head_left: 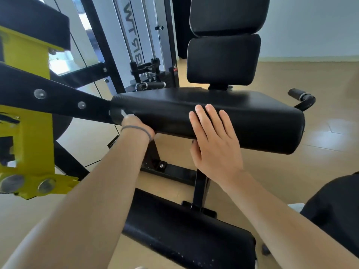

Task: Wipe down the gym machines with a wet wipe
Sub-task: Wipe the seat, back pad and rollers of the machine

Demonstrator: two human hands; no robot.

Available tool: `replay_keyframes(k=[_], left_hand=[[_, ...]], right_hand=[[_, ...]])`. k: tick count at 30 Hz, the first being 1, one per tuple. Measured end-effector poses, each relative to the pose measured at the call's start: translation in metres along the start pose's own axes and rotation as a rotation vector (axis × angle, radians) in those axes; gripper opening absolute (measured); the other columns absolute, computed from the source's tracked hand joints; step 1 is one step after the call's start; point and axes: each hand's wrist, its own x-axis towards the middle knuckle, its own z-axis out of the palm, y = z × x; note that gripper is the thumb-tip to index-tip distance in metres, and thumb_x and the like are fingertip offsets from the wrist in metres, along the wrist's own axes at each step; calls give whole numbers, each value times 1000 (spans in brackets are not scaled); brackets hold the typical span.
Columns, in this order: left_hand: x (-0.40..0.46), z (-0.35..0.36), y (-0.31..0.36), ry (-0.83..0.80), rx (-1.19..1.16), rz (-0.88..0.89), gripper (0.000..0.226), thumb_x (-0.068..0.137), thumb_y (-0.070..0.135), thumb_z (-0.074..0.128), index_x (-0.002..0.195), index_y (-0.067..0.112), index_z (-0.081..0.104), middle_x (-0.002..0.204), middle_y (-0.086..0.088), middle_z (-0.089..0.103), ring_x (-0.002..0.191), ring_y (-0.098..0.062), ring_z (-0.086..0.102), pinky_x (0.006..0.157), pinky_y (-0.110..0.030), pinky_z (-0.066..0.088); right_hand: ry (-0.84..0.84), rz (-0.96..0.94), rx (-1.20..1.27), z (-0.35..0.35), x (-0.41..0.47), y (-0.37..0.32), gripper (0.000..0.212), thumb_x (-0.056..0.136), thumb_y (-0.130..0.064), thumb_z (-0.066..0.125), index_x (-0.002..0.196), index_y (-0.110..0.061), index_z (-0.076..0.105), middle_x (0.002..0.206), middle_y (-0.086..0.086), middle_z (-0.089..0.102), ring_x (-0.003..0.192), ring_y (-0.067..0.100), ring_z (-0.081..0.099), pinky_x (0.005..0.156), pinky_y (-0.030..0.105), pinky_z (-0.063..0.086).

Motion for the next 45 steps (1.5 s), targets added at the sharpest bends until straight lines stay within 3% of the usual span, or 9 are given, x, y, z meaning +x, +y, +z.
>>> replay_keyframes(k=[4,10,14,17,21,28,33,37,45], left_hand=[[31,-21,-5,251,279,140,54,100,30,48,148,9,37,143,-13,50,136,-26,44,115,-35,30],[65,-21,-11,340,274,126,58,95,33,56,141,2,41,136,-13,50,125,-26,50,103,-30,47],[44,-10,-3,401,-610,123,47,108,25,25,147,1,36,144,-18,48,129,-29,50,97,-24,39],[24,-1,-8,501,-31,522,52,109,30,20,139,-1,48,149,-16,45,142,-25,38,113,-24,30],[-22,37,-7,266,361,1218,42,105,26,30,121,5,63,137,-12,59,136,-23,46,122,-39,23],[-107,91,-36,107,633,1874,56,107,28,34,158,11,19,165,-8,18,153,-24,13,125,-41,14],[-63,60,-10,286,636,1708,53,93,23,49,141,2,39,136,-18,54,129,-32,48,118,-43,30],[-48,39,-2,328,626,1397,49,106,29,27,117,-2,63,116,-19,66,114,-30,60,115,-42,36],[-127,101,-22,143,612,1863,51,105,24,40,153,9,36,160,-11,32,150,-24,27,124,-41,20]], right_hand=[[-17,-2,-3,1,1,0,63,100,-27,40,159,-6,30,165,14,28,155,33,20,126,50,15],[21,7,-42,8,2,-3,63,99,-27,44,157,-6,34,164,13,31,154,33,23,125,51,19],[52,33,1,7,3,-6,61,98,-27,47,155,-7,40,163,11,35,154,30,26,125,50,19],[37,75,94,1,4,-8,59,97,-26,50,153,-9,44,162,9,37,154,26,25,127,47,16],[129,194,381,-19,2,-6,50,98,-16,51,147,-8,51,155,6,47,150,18,34,126,41,21],[301,698,202,-46,-18,48,44,99,-19,40,136,-2,55,138,14,60,133,32,49,120,48,26],[239,691,129,-41,-23,45,51,104,-30,30,144,-7,51,151,11,50,149,29,34,127,46,9],[194,633,9,-35,-28,45,52,106,-32,30,148,-8,50,156,12,45,152,29,28,127,41,-3],[183,594,198,-44,-53,49,57,108,-31,19,155,-4,38,164,12,31,156,24,18,128,46,9]])
